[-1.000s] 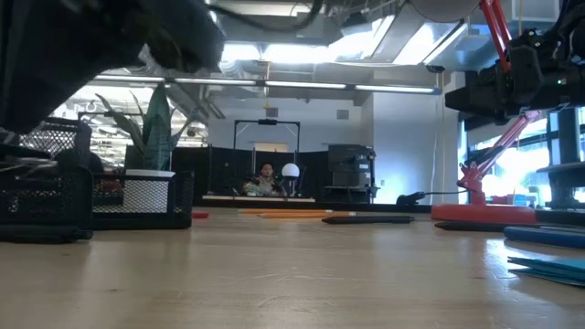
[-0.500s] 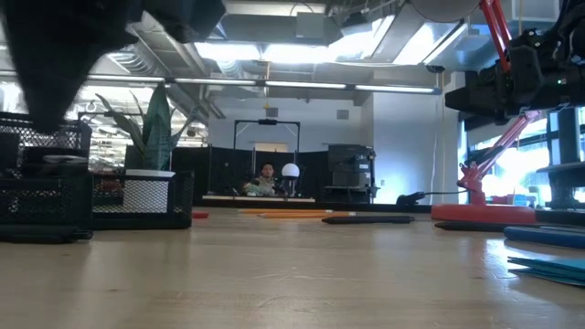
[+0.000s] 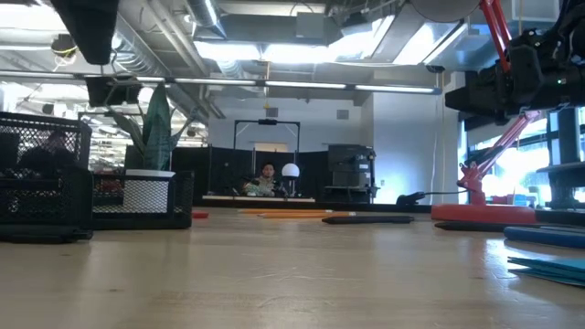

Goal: Pick and place office supplies into organizer
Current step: Put the binder clip into the front left compartment of the desk organizer

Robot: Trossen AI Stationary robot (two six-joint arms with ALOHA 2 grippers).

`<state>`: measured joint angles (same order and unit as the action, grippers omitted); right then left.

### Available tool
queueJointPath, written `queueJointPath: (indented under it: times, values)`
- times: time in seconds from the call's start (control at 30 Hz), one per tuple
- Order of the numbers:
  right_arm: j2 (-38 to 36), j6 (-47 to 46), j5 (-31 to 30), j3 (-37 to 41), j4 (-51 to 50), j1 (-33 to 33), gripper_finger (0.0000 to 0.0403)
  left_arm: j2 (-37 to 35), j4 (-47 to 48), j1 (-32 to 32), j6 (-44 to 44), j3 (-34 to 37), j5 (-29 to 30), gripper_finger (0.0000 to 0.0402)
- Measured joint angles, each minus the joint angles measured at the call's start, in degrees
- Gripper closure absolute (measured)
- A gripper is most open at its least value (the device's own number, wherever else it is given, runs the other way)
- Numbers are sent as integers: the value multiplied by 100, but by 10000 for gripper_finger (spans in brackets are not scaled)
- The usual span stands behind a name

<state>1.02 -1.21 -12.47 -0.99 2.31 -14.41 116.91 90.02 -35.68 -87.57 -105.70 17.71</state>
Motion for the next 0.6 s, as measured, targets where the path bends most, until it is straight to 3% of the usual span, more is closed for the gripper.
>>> queueJointPath:
  times: [0.33, 0.6]
  values:
    - [0, -2, 0, 0, -2, 0, 249, -1216, 13, -143, 205, 1299, 13, 399]
    - [0, -2, 0, 0, -27, 0, 249, -1780, -647, -469, -132, 1760, 723, 399]
